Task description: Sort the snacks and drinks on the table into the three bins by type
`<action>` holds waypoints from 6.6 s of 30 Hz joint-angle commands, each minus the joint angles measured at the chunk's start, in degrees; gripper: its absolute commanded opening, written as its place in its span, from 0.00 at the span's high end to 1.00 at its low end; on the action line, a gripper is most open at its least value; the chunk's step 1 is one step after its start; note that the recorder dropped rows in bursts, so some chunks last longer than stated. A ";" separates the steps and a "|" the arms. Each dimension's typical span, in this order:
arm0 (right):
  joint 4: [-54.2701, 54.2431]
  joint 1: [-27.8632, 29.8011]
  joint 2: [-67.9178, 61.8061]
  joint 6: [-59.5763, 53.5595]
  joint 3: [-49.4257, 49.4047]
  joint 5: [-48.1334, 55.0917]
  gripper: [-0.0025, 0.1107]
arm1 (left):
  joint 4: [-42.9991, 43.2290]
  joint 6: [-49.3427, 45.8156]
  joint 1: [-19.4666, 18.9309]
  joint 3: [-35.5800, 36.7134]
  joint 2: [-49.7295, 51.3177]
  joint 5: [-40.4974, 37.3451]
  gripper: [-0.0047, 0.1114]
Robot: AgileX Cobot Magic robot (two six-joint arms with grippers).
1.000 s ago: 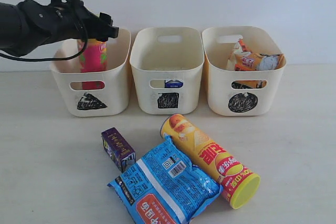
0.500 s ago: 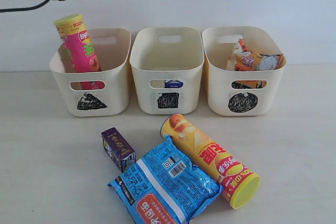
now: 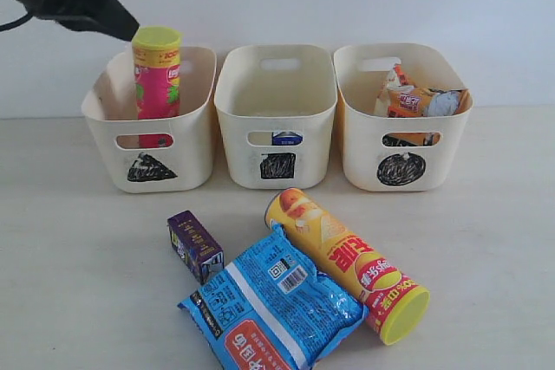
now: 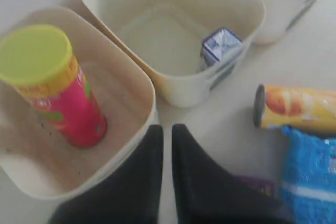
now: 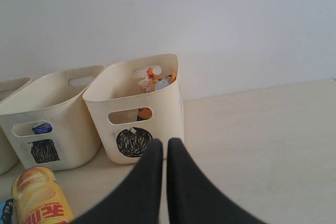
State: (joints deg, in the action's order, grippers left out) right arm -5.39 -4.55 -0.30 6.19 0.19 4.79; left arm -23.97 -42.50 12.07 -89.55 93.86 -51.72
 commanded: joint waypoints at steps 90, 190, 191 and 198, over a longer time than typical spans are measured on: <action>-0.20 -0.16 0.30 0.34 -0.19 -0.32 0.98 | 1.96 8.70 17.15 -4.93 29.85 61.75 0.93; -94.56 -0.04 -70.26 -91.73 22.73 44.08 0.98 | -19.12 28.15 6.83 88.94 -93.86 67.26 0.93; -94.56 -0.04 -69.25 -90.91 24.39 41.04 0.98 | -19.12 28.09 6.83 88.94 -93.86 67.16 0.93; -94.56 -0.04 -59.45 -84.23 32.29 14.12 0.98 | -19.12 28.09 6.83 88.94 -93.86 67.03 0.93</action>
State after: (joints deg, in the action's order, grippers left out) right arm -99.36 -4.55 -63.78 -80.53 30.31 29.96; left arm -42.79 -15.15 19.10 -0.87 0.17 15.50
